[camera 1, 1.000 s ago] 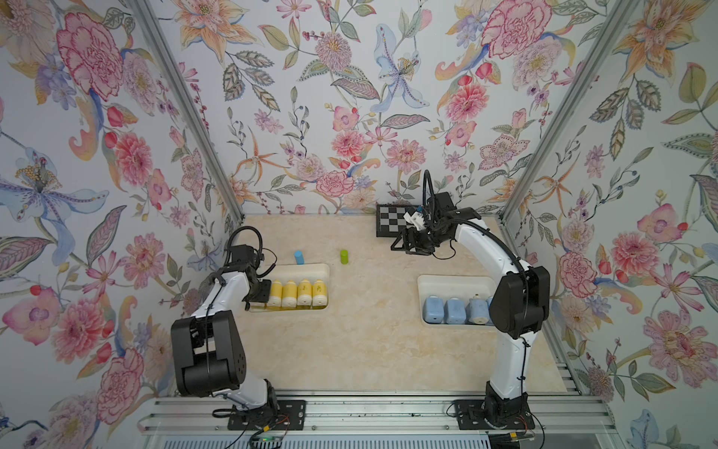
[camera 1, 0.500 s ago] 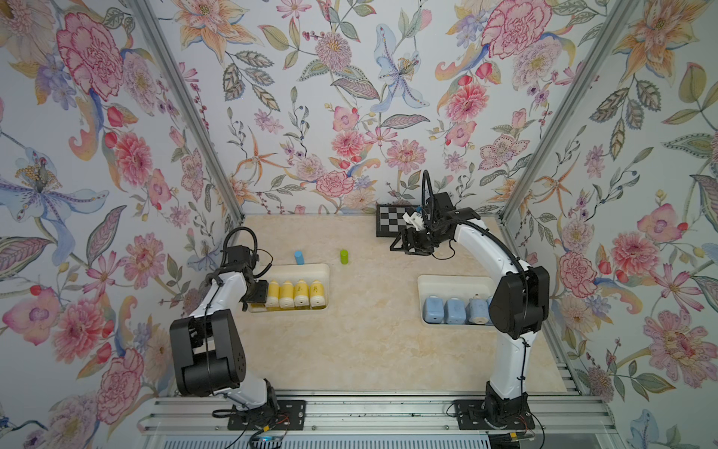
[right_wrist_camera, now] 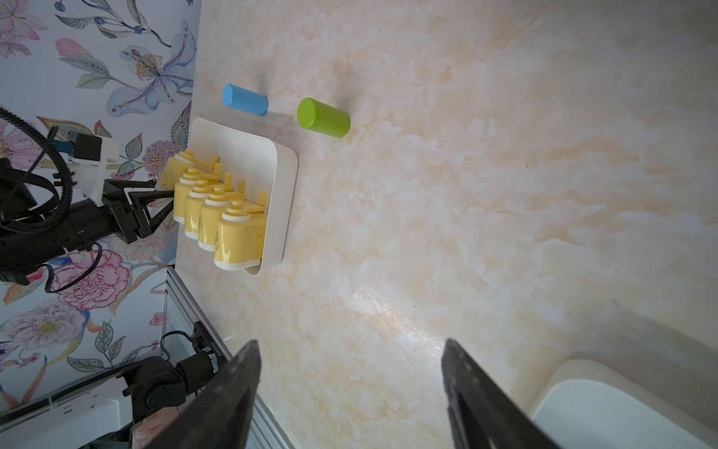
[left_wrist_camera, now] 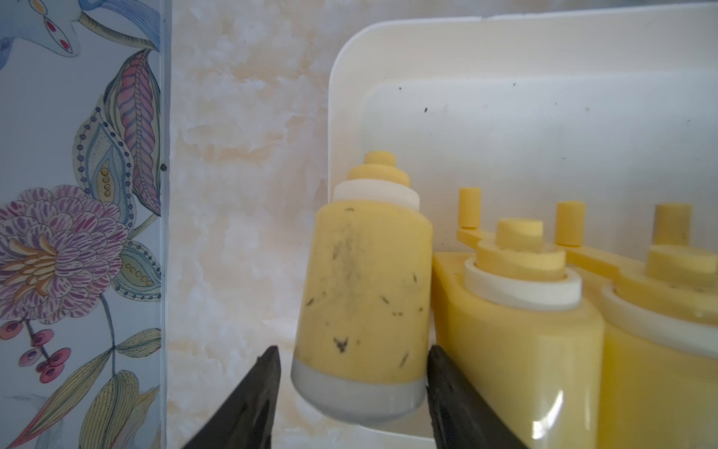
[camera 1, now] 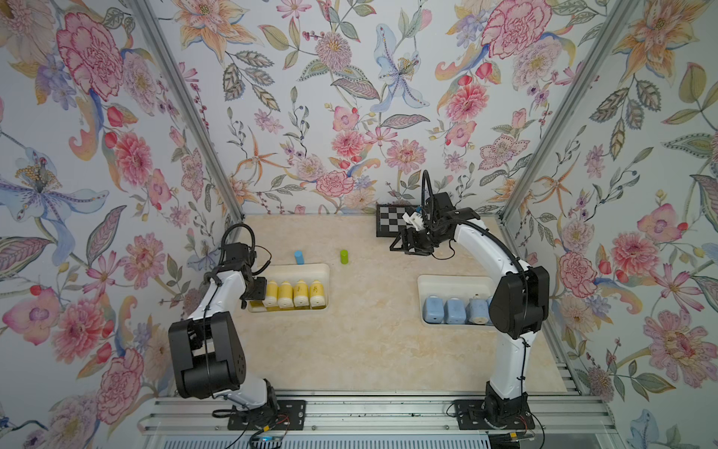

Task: Place the pencil sharpeners by color into the storage box
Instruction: Place the pencil sharpener in the storage box.

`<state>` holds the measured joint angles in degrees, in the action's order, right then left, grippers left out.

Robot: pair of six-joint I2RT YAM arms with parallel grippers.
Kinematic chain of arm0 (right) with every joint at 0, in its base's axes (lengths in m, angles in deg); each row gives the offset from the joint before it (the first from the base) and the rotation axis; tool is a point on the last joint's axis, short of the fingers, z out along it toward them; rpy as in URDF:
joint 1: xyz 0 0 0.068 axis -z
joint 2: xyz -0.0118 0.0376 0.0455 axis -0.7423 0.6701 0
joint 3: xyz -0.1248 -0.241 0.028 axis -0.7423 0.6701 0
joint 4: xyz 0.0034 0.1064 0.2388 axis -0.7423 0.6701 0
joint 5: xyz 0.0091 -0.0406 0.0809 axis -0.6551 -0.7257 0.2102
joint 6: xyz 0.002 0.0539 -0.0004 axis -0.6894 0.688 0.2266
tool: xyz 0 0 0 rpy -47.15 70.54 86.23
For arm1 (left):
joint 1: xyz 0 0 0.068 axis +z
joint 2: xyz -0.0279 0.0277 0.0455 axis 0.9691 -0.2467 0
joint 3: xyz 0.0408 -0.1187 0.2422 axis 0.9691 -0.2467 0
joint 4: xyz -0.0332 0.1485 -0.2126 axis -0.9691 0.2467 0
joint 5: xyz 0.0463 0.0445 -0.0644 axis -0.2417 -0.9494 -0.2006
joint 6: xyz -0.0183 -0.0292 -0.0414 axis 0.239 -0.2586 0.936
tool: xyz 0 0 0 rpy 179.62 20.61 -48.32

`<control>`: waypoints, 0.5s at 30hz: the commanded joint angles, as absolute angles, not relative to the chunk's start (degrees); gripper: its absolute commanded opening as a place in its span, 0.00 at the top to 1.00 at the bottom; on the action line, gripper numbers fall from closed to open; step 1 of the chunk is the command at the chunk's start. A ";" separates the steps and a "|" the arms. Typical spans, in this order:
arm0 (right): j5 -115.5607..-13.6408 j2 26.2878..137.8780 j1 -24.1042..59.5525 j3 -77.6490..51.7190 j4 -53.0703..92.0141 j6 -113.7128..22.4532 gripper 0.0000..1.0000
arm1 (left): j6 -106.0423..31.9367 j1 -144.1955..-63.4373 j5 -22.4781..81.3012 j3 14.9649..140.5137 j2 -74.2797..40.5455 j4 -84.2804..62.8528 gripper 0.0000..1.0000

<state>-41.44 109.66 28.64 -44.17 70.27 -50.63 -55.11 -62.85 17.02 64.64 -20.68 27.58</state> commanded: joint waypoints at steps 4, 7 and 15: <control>-40.83 110.51 28.26 -45.61 70.73 -51.50 0.25 | -54.01 -62.39 16.93 66.69 -16.87 29.59 0.39; -40.74 110.53 28.19 -45.63 70.73 -51.56 0.25 | -53.59 -62.43 16.83 66.50 -16.33 29.35 0.39; -40.83 110.80 28.27 -45.73 70.74 -51.51 0.25 | -51.56 -62.43 18.10 65.96 -16.14 25.76 0.49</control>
